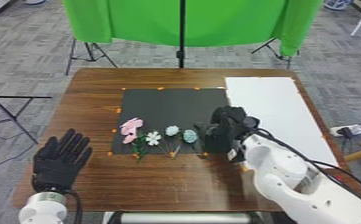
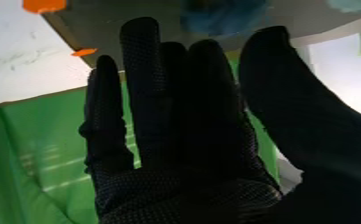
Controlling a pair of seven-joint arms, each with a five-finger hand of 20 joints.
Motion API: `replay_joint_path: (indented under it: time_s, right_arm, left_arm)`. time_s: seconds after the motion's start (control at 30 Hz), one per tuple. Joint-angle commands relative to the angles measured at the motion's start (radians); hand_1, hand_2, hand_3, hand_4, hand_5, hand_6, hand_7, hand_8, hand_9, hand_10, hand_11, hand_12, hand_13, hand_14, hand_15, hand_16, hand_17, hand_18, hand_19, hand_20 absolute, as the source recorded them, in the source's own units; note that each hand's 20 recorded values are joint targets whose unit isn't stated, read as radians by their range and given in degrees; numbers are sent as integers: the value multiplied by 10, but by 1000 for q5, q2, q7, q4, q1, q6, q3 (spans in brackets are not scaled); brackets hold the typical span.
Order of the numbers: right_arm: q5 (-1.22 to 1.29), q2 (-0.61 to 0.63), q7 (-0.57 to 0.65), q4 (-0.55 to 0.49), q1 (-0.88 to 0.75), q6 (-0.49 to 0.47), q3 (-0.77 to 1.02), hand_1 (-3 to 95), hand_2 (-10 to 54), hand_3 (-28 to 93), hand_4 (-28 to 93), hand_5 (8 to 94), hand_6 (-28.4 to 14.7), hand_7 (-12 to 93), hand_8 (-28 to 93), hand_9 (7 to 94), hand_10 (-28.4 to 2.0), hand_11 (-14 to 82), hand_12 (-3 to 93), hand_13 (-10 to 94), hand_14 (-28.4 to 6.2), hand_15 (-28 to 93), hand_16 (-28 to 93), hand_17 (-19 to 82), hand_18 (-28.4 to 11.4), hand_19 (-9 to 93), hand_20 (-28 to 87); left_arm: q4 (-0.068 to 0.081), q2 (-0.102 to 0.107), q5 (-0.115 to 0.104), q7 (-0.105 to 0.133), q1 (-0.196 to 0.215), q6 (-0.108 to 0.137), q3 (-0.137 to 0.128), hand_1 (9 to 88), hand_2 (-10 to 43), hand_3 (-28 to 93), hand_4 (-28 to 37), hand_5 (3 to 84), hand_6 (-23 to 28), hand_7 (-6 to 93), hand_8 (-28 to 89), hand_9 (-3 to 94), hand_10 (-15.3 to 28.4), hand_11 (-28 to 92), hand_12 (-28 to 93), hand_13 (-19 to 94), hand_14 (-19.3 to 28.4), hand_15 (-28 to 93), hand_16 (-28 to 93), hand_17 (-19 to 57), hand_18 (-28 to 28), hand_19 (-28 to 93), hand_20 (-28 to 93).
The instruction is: Arrange flowers
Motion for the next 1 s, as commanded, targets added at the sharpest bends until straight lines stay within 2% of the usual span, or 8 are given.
replay_joint_path:
  time_s: [0.03,0.17,0.43,0.53,0.6,0.67,0.83,1.0]
  right_arm:
    - [22,-8,28,-33,-35,26,58,432,-94,796,-281,590,-46,142,-118,580,-173,140,144,577,-136,422,163,210,-232,735,236]
    - [258,-40,14,-64,-115,20,236,372,-41,796,-272,522,-59,131,-109,509,-183,121,136,514,-155,368,138,189,-226,702,210]
    - [998,-112,-262,-101,-362,144,601,209,95,760,-274,383,-62,99,-93,356,-169,71,120,340,-185,148,185,97,-204,526,151]
    - [1215,-158,-372,-99,-416,99,681,99,144,712,-282,348,-36,80,-83,331,-147,34,121,298,-182,79,230,75,-198,440,155]
    - [1264,-192,-410,-109,-456,73,732,68,147,688,-282,331,-19,72,-83,314,-139,16,117,264,-171,50,240,71,-189,373,155]
    - [1282,-230,-457,-134,-506,81,773,53,145,679,-283,327,-12,67,-84,305,-134,10,109,241,-156,26,231,80,-165,301,146]
    - [1290,-285,-506,-185,-599,45,849,23,142,704,-283,335,-9,57,-89,302,-127,9,83,216,-117,-4,180,109,-102,145,129]
    - [1300,-289,-511,-209,-641,24,891,20,145,714,-283,342,-22,52,-89,303,-122,10,75,207,-100,-10,153,113,-86,109,127]
  left_arm:
    - [-3,-11,-9,4,15,1,-3,273,187,763,-283,455,96,167,-103,386,155,254,109,289,150,415,-67,-55,135,324,158]
    - [9,-13,8,12,-4,-27,8,272,187,763,-283,456,96,166,-103,386,154,253,108,291,150,413,-69,-55,135,323,157]
    - [34,-11,32,30,-16,-167,2,236,196,751,-283,456,88,140,-100,400,144,200,95,321,132,310,-74,-39,128,294,148]
    - [41,-9,129,42,-15,-211,-17,225,194,750,-283,416,69,110,-95,379,132,162,88,302,117,253,-71,-36,126,275,143]
    - [46,-13,155,35,-21,-259,-33,217,190,751,-283,377,53,95,-92,355,125,136,81,273,101,203,-67,-33,124,251,139]
    - [51,-16,150,39,-28,-300,-43,214,186,748,-283,360,47,84,-93,337,121,118,77,251,93,170,-62,-31,120,230,135]
    - [43,-9,103,71,-28,-323,-56,205,176,747,-283,361,49,75,-89,325,114,102,79,228,79,122,-52,-24,113,196,130]
    - [43,-1,114,101,-34,-332,-76,202,174,746,-283,372,19,67,-95,308,85,79,67,209,57,91,-56,-20,107,172,127]
